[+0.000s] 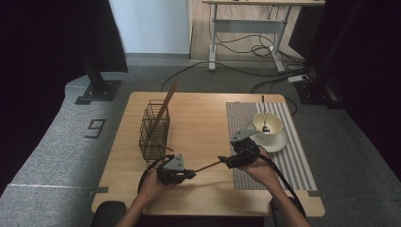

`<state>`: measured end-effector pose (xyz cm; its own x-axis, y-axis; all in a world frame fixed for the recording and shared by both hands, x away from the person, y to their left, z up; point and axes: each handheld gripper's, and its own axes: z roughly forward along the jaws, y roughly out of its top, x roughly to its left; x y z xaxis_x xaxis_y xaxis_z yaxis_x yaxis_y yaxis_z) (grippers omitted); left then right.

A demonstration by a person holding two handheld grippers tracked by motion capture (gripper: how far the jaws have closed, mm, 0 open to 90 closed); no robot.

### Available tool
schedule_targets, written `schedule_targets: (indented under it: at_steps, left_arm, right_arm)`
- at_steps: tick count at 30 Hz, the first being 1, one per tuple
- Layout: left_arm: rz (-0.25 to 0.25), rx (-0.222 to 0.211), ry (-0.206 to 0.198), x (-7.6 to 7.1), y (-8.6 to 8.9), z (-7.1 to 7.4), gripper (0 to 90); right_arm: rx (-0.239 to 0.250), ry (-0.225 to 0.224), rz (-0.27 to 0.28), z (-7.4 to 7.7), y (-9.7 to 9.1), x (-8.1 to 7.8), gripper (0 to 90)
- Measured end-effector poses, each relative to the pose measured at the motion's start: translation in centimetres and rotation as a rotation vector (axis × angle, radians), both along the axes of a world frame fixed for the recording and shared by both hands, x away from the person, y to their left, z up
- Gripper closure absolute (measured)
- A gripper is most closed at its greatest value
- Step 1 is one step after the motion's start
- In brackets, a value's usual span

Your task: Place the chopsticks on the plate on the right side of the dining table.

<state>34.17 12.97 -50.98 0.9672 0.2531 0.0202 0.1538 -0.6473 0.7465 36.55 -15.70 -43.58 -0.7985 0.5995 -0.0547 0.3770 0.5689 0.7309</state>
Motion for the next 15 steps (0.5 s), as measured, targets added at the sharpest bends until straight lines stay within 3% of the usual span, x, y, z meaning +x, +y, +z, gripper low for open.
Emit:
schedule_targets:
  at_steps: [6, 8, 15]
  left_arm:
    - [-0.026, 0.018, 0.017, 0.1, -0.1, 0.0, 84.8]
    - [-0.034, 0.023, 0.020, 0.0, -0.2, 0.0, 84.8]
    - [-0.060, 0.036, 0.025, -0.2, -0.5, 0.0, 84.8]
  right_arm:
    - [-0.057, 0.049, 0.100, -0.6, 0.8, -0.7, 25.2]
    - [-0.097, 0.051, 0.145, -1.1, 1.4, -1.0, 30.4]
    - [-0.168, 0.048, 0.250, -2.0, 2.6, -1.6, 44.3]
